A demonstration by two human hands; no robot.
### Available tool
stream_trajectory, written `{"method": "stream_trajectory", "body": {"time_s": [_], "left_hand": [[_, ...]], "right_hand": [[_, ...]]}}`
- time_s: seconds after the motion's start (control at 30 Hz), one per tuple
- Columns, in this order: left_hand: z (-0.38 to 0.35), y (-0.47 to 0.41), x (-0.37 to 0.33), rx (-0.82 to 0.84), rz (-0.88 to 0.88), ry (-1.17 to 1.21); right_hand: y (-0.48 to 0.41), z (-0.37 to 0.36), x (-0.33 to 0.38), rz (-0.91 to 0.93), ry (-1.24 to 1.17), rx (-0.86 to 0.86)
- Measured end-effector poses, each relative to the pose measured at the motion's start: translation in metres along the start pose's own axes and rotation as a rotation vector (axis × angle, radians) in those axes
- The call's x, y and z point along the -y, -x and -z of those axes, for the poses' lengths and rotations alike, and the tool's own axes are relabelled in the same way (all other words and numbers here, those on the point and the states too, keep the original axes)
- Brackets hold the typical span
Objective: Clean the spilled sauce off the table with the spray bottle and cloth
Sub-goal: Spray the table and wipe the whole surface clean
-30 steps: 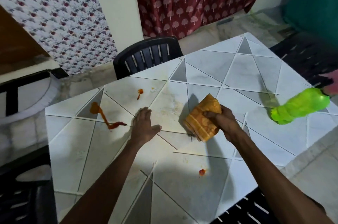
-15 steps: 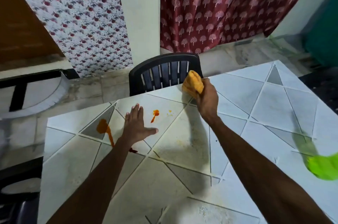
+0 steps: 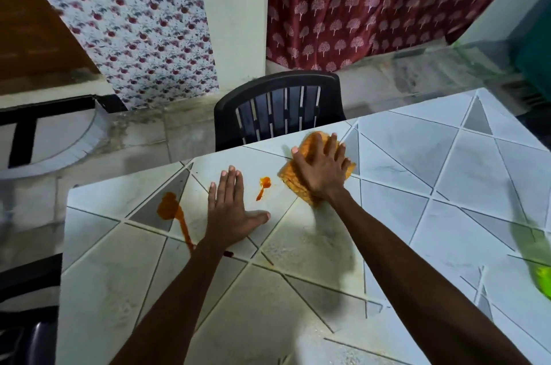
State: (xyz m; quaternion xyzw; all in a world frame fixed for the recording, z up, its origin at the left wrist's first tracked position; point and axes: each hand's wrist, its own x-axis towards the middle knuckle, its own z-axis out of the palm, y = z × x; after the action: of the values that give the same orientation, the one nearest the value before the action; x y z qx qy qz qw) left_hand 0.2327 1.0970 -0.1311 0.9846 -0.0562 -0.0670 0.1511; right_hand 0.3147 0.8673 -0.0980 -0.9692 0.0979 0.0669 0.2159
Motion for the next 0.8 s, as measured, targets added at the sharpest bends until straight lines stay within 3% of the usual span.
{"method": "stream_trajectory", "body": {"time_s": [0.1,0.23,0.43,0.63,0.7,0.8], "left_hand": [[0.0,-0.001,-0.001,-0.01,-0.011,-0.011],[-0.004,-0.003,0.0,-0.033,-0.014,-0.016],[-0.01,-0.001,0.002,-0.083,-0.018,-0.034],[-0.007,-0.002,0.004,-0.022,0.007,-0.026],[-0.005,-0.003,0.003,-0.015,0.008,-0.017],[-0.006,-0.002,0.003,-0.011,0.0,-0.012]], "right_hand": [[-0.017,-0.02,0.007,-0.098,0.108,-0.024],[-0.037,-0.022,0.009,-0.059,0.205,-0.07],[-0.057,-0.017,0.006,0.149,0.265,-0.025],[0.03,-0.02,-0.029,0.586,0.348,0.046],[0.04,-0.009,-0.057,0.542,0.344,0.039],[0.011,0.007,-0.077,0.26,0.301,-0.027]]}}
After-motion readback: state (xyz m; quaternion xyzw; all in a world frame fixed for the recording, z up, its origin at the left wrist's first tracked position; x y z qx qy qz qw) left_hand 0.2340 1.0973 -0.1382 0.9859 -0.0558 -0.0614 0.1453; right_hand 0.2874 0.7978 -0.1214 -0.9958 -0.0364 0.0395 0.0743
